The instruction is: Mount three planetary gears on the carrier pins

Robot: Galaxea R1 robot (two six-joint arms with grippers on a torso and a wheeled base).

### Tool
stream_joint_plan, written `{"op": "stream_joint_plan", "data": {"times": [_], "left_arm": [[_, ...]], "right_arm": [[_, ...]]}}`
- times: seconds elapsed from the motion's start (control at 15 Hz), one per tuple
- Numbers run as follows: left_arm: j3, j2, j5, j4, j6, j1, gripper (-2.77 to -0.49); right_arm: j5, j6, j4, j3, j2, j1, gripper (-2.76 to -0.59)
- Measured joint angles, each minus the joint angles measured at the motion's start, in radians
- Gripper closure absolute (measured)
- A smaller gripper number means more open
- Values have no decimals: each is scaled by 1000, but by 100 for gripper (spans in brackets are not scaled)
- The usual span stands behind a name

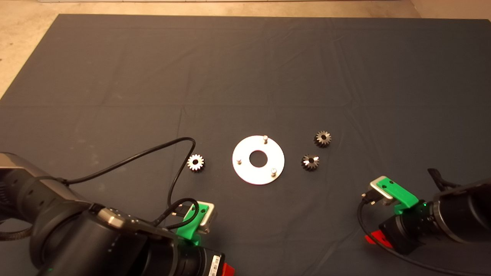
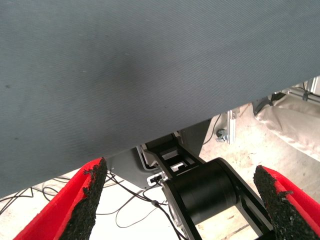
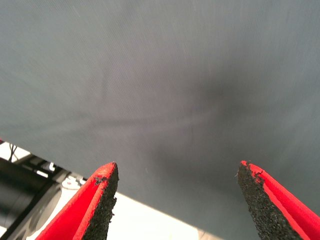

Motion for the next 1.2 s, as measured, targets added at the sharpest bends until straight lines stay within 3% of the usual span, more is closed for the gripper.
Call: {"op": "stream_joint_plan", "data": {"times": [0.4,0.8,1.2], "left_arm": [[0,36,0,12,0,0,-208],[0,40,0,18,0,0,-208],[0,40,0,22,0,0,-208]], "right_arm": [[1,5,13,-21,87,54,-176],[0,9,16,-140,202,102,-176],[0,7,17,-241,271,111,-176]]}}
